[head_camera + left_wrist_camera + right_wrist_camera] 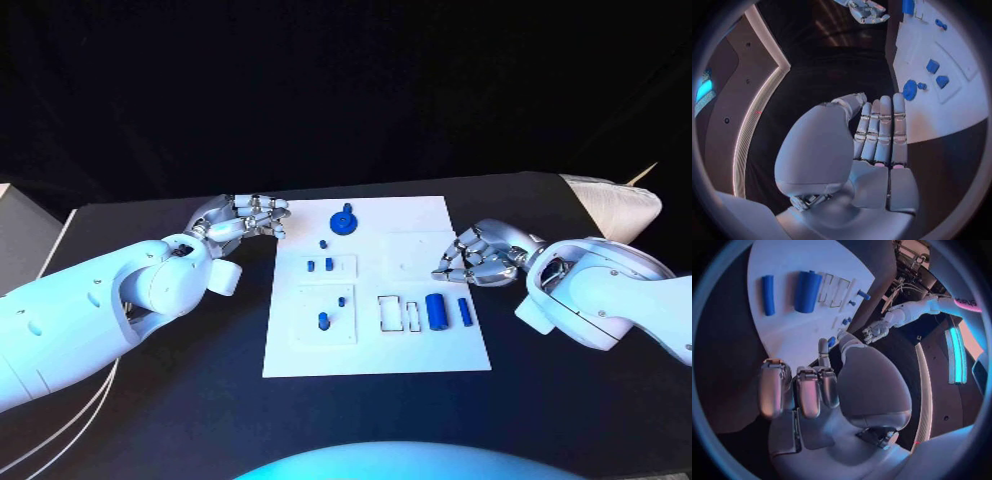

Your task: Assemble the parts on the task board

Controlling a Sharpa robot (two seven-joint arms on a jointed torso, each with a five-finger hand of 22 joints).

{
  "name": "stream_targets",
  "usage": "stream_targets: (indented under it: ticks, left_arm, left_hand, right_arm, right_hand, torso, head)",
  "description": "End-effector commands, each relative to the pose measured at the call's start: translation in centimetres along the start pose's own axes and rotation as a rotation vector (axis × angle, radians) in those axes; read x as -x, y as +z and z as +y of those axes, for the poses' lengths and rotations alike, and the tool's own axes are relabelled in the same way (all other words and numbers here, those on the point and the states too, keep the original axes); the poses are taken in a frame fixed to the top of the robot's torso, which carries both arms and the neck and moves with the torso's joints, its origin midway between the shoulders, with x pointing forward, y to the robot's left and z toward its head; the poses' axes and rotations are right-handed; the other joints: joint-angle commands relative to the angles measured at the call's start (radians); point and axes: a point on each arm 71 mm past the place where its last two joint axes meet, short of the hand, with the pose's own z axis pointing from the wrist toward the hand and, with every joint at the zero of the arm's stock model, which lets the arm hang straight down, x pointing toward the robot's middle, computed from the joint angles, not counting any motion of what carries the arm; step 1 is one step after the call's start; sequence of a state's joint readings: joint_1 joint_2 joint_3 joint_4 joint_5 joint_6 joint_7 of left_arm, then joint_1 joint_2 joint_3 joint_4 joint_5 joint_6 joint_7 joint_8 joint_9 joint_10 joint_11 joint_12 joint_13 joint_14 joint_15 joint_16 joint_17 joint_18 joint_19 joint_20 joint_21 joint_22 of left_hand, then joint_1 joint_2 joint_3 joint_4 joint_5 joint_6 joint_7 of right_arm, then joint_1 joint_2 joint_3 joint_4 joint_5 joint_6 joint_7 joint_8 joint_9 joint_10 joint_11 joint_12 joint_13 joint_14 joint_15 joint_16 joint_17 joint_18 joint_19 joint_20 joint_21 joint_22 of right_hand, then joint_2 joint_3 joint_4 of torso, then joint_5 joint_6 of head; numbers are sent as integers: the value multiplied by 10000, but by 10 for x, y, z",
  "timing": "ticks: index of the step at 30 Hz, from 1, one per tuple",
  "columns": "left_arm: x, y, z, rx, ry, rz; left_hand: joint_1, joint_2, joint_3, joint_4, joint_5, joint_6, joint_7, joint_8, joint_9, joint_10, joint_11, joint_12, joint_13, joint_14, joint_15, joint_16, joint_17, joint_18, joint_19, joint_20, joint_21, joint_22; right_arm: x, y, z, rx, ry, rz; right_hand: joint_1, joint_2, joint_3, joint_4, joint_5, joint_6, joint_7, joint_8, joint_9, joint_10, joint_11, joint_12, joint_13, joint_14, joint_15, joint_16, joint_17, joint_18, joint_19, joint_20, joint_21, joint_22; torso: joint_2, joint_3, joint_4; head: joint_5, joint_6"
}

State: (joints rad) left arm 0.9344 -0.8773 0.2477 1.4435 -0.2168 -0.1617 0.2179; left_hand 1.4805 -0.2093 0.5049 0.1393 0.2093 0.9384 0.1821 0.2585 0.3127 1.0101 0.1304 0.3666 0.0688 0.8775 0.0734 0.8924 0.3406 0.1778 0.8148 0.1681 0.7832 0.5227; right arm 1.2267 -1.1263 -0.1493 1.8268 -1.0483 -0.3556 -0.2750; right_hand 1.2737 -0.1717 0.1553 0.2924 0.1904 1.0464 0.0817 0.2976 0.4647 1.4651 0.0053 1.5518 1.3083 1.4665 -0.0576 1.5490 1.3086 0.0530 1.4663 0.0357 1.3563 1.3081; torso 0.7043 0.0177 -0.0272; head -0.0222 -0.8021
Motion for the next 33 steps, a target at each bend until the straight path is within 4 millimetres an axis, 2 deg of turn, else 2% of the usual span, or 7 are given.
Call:
stream_targets:
  ticks: [1,2,6,11,15,21,33]
  left_arm:
    - [-3,0,-1,-193,-136,24]
    - [-3,0,-1,-191,-141,30]
    - [-4,-1,-1,-183,-156,52]
    - [-5,-1,-1,-177,-165,63]
    - [-5,-1,-1,-172,-164,65]
    - [-4,-2,-1,-160,-155,46]
    - [-3,-3,-1,-131,-159,58]
  left_hand:
    - [-25,28,-34,13,49,7,15,-39,0,43,-1,-40,15,62,14,-53,12,30,80,15,-51,5]
    - [-25,28,-34,13,49,7,15,-39,0,43,-1,-40,15,62,14,-53,12,30,80,15,-51,5]
    - [-25,28,-34,13,49,7,15,-39,0,43,-1,-40,15,62,14,-53,12,30,80,15,-51,5]
    - [-41,28,-40,27,50,8,14,-46,1,45,-1,-49,15,64,16,-54,15,30,80,18,-61,0]
    - [-41,28,-40,27,50,8,14,-46,1,45,-1,-49,15,64,16,-54,15,30,80,18,-61,0]
    - [-41,28,-40,27,50,8,14,-46,1,45,-1,-49,15,64,16,-54,15,30,80,18,-61,0]
    - [-53,32,-42,43,56,14,10,-56,2,48,-2,-66,17,64,16,-56,20,32,81,21,-79,-10]
  right_arm:
    - [-7,-7,-13,-1513,-145,642]
    - [-7,-8,-14,-1663,-201,637]
    - [-12,-14,-22,-2290,-414,664]
    - [-24,-17,-26,-2704,-552,731]
    - [-31,-17,-24,-2760,-686,733]
    - [-38,-15,-20,-2801,-935,819]
    - [-52,-6,-12,-2667,-1282,825]
  right_hand:
    - [-291,23,-246,-4,425,21,-7,53,30,913,-29,21,2423,969,-83,62,2238,-118,717,-31,78,1487]
    - [-414,-24,-433,-4,678,-30,-3,49,39,907,-13,12,2418,975,-81,77,2274,-121,712,-23,94,1505]
    - [-743,94,-1095,12,787,-66,-9,97,87,914,-12,18,2436,993,-75,118,2374,-128,706,-7,156,1565]
    - [-873,281,-2112,29,662,-112,-14,171,153,939,-16,41,2474,1014,-74,162,2481,-142,709,-1,244,1642]
    - [-895,310,-2350,31,604,-113,-19,198,172,978,-18,89,2525,1027,-76,187,2545,-160,725,-3,337,1698]
    - [-1084,273,-2783,48,425,-95,-34,271,217,994,-29,108,2547,1043,-83,218,2622,-182,744,-10,452,1771]
    - [-1220,258,-2903,50,357,-81,-44,310,239,986,-37,96,2538,1043,-88,218,2622,-191,752,-12,502,1803]
  torso:
    - [-41,-23,-52]
    - [-49,-29,-55]
    - [-63,-45,-61]
    - [-61,-46,-69]
    - [-52,-33,-51]
    - [-51,-46,-55]
    - [-46,-39,-54]
  head:
    - [-48,-22]
    - [-63,-25]
    - [-79,-54]
    - [-60,-75]
    - [-59,-83]
    - [-51,-122]
    - [-46,-164]
